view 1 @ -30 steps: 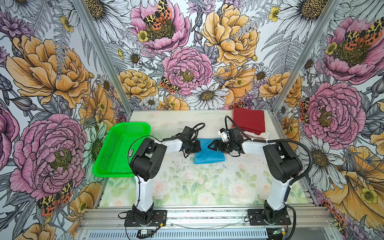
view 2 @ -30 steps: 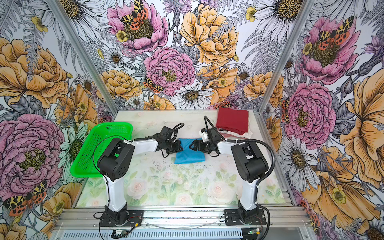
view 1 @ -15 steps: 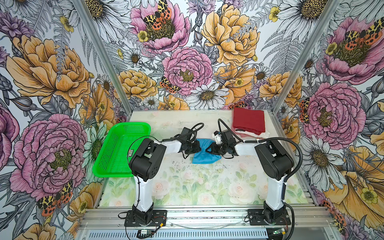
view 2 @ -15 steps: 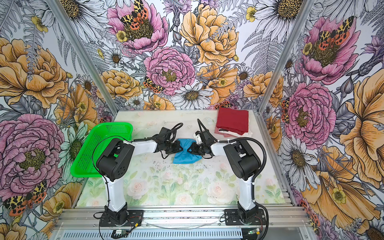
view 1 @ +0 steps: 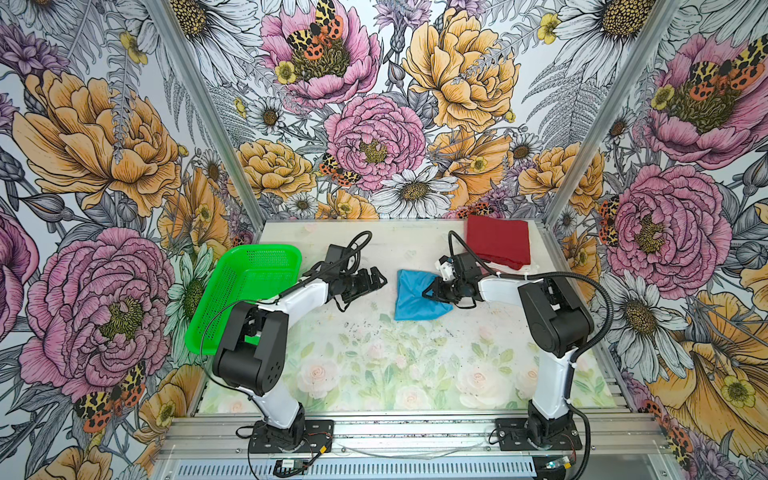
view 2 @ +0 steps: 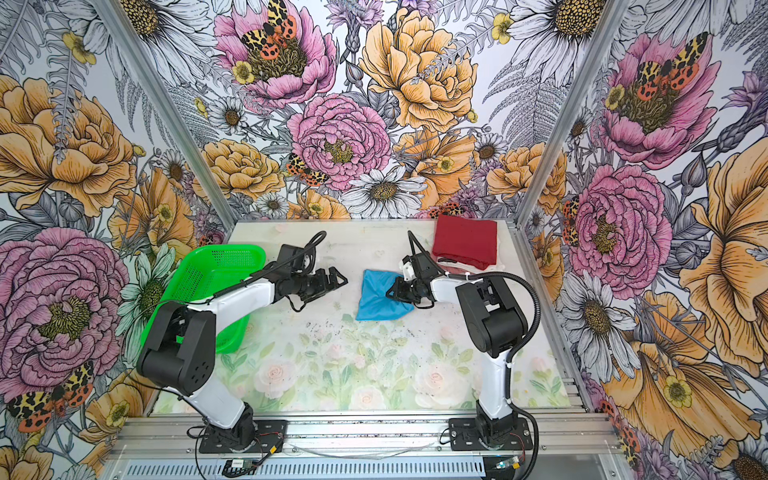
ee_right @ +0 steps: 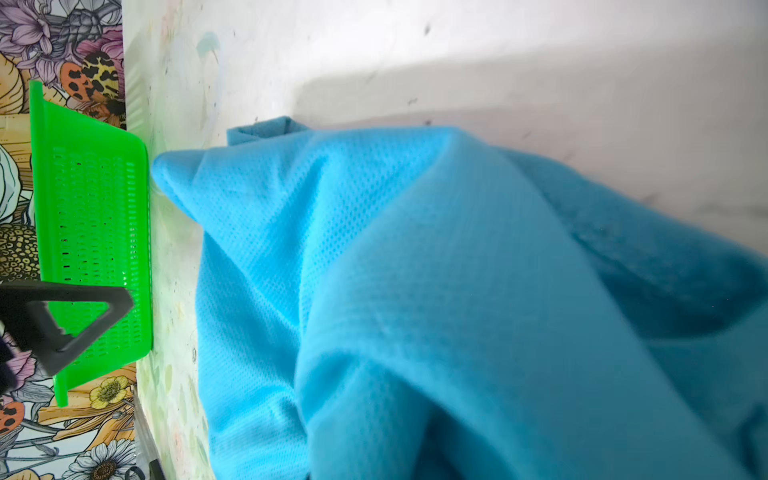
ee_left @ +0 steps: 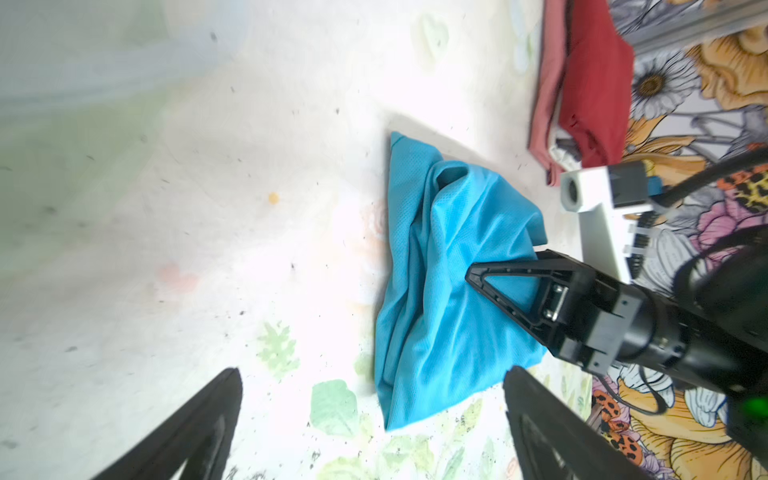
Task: Fold and stack the t-shirts
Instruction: 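Carry the blue bundle onto the red stack with the right gripper while the left withdraws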
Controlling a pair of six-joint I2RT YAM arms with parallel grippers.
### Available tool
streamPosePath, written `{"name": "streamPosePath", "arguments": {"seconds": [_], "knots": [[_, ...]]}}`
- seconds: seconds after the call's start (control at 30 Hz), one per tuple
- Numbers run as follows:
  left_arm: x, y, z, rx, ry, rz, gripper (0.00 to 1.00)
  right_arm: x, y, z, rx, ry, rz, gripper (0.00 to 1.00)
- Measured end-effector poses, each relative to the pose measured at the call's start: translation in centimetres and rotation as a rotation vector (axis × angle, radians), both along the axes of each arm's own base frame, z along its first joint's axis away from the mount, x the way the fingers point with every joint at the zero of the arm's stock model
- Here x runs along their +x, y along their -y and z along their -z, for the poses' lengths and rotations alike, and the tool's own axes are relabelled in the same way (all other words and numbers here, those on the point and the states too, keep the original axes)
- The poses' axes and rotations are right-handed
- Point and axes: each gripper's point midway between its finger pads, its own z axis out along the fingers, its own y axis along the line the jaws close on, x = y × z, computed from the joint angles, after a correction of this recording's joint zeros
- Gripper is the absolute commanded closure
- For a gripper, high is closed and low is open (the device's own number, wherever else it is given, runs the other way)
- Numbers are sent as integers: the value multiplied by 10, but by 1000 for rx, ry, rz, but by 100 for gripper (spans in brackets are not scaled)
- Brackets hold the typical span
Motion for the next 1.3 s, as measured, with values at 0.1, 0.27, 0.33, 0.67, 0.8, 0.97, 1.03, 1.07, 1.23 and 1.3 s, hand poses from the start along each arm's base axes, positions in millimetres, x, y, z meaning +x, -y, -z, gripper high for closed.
{"name": "streamPosePath", "arguments": {"seconds": [0.1,0.27,0.33,0.67,0.8,0.97,1.03,1.07,1.23,1.3], "knots": [[-4,-14,-18,-8,42,-22,1,20,13,-17,15,43,11,97],[-22,-29,-5,6,-1,-45,1,57,27,-61,51,148,18,97],[-31,-34,3,13,-30,-52,1,70,34,-79,68,187,26,98],[-39,-48,5,15,-42,-82,1,139,134,-154,120,328,173,97],[-39,-48,5,16,-42,-82,1,164,186,-163,114,342,237,96],[-39,-48,5,16,-44,-82,1,198,241,-153,141,327,290,96],[-40,-48,6,16,-45,-82,1,209,254,-143,160,313,292,95],[-40,-48,6,16,-46,-82,1,213,258,-135,172,301,291,95],[-41,-51,8,20,-57,-89,1,212,266,-98,217,199,294,95],[-41,-52,8,20,-60,-90,1,209,266,-93,234,176,290,94]]}}
